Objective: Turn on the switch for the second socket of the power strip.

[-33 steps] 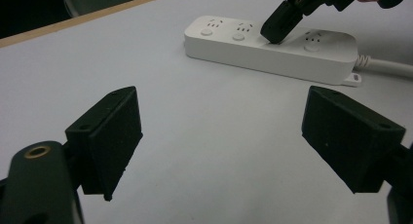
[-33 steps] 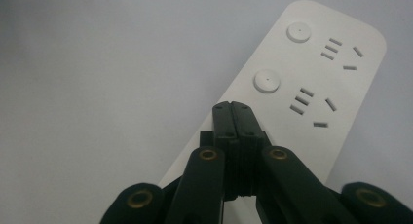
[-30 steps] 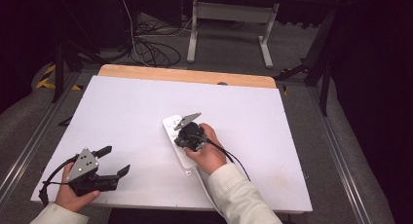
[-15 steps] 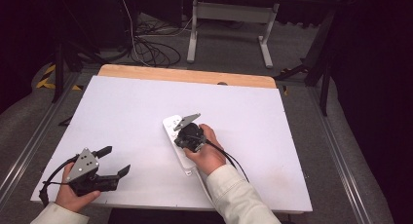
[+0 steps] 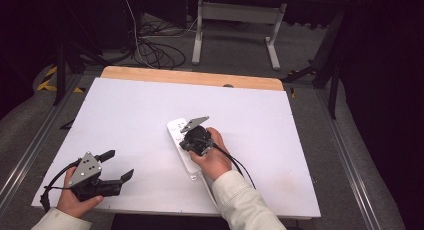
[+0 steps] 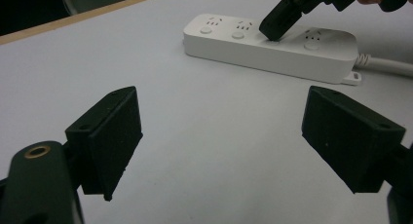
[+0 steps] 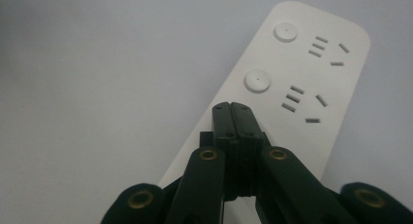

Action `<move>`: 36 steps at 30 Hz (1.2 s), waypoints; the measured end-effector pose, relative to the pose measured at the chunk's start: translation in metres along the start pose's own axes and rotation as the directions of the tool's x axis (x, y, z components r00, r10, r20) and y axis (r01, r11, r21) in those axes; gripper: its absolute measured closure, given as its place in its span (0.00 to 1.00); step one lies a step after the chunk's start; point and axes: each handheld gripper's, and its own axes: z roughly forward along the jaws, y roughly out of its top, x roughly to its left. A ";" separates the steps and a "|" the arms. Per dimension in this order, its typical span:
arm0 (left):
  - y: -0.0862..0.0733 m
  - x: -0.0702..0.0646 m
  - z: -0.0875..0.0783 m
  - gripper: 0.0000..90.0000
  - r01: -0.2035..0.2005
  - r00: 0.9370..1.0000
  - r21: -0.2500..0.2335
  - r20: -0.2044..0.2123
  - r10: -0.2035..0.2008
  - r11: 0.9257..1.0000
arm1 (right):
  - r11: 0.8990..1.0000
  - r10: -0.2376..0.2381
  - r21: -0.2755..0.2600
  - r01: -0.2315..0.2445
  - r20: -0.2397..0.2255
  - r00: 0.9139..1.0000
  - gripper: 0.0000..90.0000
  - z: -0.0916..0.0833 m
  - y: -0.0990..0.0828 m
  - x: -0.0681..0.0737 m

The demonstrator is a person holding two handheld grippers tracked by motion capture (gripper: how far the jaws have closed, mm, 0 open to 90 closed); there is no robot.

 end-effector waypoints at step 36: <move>0.000 0.000 0.000 0.17 0.007 1.000 -0.001 0.004 -0.007 1.000 | 0.986 -0.092 -0.141 0.090 -0.005 0.996 1.00 -0.061 0.014 0.011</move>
